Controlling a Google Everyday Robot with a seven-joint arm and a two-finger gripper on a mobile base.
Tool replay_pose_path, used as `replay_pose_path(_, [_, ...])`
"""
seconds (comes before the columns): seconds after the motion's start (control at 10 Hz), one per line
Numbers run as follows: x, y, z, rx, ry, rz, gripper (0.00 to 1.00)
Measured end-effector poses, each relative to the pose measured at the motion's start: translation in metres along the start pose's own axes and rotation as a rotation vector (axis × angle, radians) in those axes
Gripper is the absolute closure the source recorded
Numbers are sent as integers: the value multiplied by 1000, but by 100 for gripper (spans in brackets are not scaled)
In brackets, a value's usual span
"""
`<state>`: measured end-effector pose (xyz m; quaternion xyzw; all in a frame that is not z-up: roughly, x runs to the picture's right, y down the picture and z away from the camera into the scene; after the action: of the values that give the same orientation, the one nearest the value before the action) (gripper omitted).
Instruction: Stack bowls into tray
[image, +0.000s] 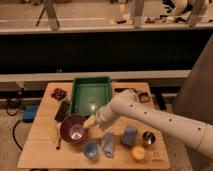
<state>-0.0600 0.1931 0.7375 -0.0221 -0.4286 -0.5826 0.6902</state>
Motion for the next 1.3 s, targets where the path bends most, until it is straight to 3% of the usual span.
replay_pose_path(0.6, [-1, 17, 16, 101, 21, 34, 20])
replay_pose_path(1.3, [-1, 9, 36, 117, 30, 43, 20])
